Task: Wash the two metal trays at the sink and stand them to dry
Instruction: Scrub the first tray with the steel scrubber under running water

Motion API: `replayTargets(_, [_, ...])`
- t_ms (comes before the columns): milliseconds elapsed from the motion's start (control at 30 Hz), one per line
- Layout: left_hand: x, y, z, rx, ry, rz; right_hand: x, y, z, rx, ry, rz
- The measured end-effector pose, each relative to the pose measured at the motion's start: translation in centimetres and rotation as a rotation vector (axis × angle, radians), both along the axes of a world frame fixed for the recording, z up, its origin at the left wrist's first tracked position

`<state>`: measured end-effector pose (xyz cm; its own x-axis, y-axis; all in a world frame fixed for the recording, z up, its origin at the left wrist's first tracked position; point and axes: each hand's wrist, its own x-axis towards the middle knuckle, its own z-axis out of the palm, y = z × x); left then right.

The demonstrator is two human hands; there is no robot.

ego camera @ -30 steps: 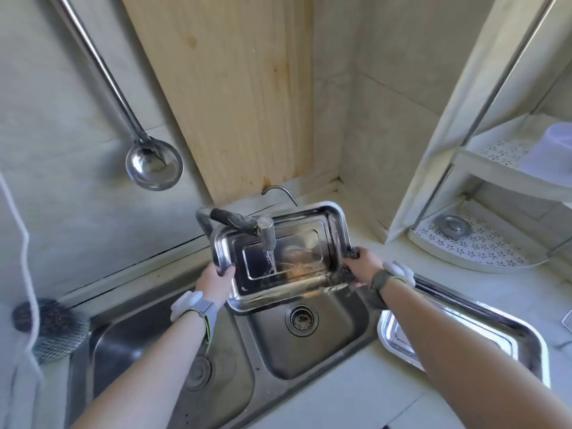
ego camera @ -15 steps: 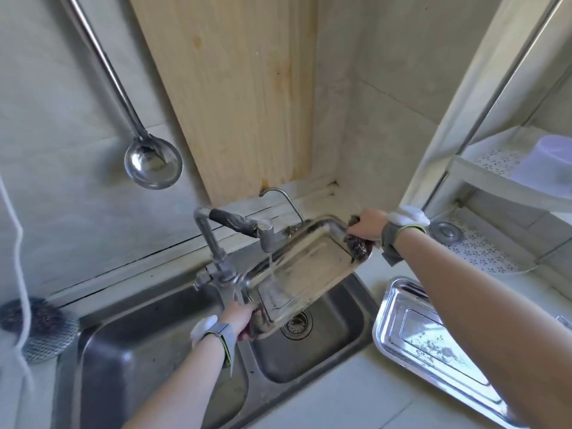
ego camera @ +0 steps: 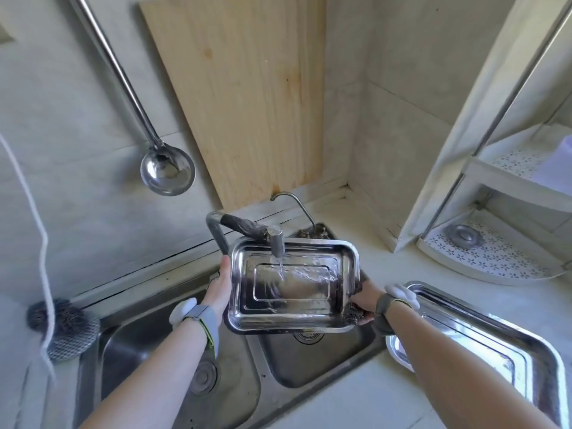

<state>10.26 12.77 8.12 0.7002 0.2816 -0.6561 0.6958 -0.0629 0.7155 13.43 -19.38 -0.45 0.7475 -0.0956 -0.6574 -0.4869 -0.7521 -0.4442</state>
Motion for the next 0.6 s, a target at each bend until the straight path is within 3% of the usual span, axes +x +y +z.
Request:
replayTargets(67, [0.2, 0.7, -0.5, -0.247, 0.101, 0.163, 0.6, -0.5, -1.4, 0.010, -0.111, -0.007])
replayTargets(167, [-0.6, 1.1, -0.5, -0.394, 0.337, 0.159, -0.6, 0.6, 2.6, -0.059, -0.244, -0.018])
replayTargets(267, [-2.1, 1.1, -0.8, -0.529, 0.426, 0.151, -0.4, 0.4, 3.6, -0.141, -0.303, -0.012])
replayTargets(400, [-2.7, 0.5, -2.9, -0.702, 0.351, 0.248, -0.3, -0.5, 3.6, -0.144, -0.363, -0.030])
replayTargets(500, [-2.3, 0.1, -3.6, -0.648, 0.171, 0.251, -0.4, -0.9, 3.7, -0.113, -0.405, -0.004])
replayTargets(600, [-2.1, 0.4, -2.8, -0.736, 0.233, 0.397, -0.5, -1.1, 3.5, -0.085, -0.415, 0.012])
